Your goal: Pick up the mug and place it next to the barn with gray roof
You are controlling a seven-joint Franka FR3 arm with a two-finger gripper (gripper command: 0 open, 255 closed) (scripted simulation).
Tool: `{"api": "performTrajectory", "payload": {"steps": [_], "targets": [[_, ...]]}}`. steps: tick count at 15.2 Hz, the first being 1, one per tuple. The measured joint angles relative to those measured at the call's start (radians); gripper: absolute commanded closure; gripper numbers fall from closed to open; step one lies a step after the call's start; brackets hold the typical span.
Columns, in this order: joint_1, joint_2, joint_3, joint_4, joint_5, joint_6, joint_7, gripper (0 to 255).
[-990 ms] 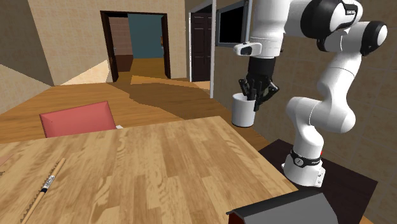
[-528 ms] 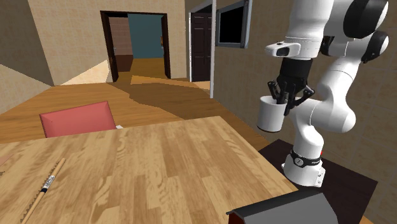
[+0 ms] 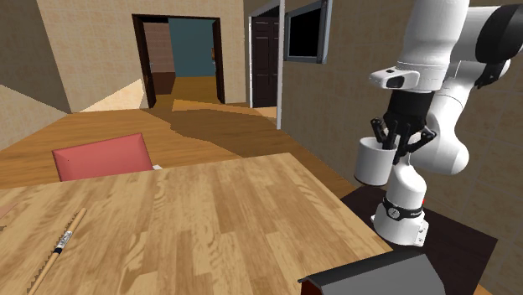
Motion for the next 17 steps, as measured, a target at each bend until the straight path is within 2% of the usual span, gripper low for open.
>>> {"api": "performTrajectory", "payload": {"steps": [17], "targets": [[0.011,-0.018,0.017,-0.238,0.016,0.219,0.014,255]]}}
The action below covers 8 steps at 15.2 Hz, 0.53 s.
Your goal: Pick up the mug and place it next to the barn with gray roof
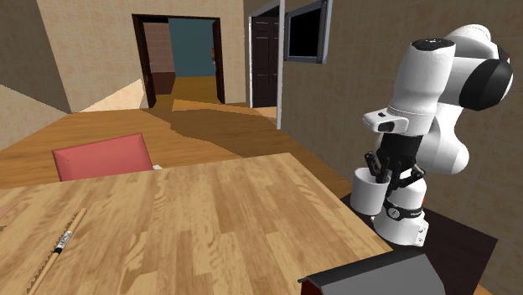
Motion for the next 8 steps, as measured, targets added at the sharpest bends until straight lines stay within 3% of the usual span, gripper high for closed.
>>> {"api": "performTrajectory", "payload": {"steps": [8], "targets": [[0.005,0.012,0.010,-0.101,0.008,0.113,0.007,255]]}}
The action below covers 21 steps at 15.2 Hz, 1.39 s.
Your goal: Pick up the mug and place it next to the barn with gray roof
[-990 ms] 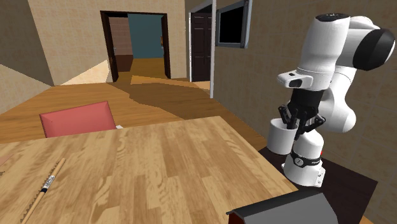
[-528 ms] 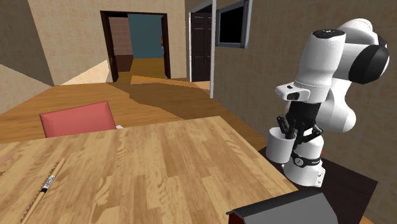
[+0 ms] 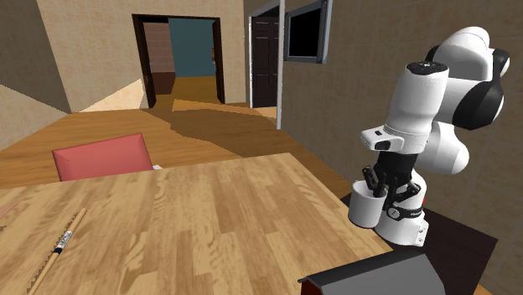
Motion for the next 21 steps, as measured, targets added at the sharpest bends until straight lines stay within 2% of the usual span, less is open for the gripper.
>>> {"api": "performTrajectory", "payload": {"steps": [9,15,16,21], "targets": [[0.002,0.051,0.010,-0.098,0.007,0.149,0.006,255],[0.003,0.056,0.012,-0.103,0.008,0.159,0.007,255],[0.003,0.056,0.012,-0.103,0.008,0.159,0.007,0],[0.003,0.056,0.012,-0.103,0.008,0.159,0.008,0]]}}
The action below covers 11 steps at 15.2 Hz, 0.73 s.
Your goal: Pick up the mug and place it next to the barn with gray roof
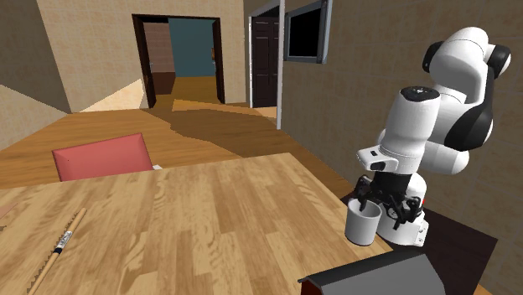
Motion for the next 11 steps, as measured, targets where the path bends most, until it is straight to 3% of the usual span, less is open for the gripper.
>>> {"api": "performTrajectory", "payload": {"steps": [2,6,11], "targets": [[-0.001,-0.004,-0.002,0.012,-0.001,-0.016,-0.001,0],[0.000,-0.041,-0.007,0.093,-0.004,-0.132,-0.002,0],[0.001,-0.046,-0.006,0.108,-0.004,-0.153,-0.001,0]]}}
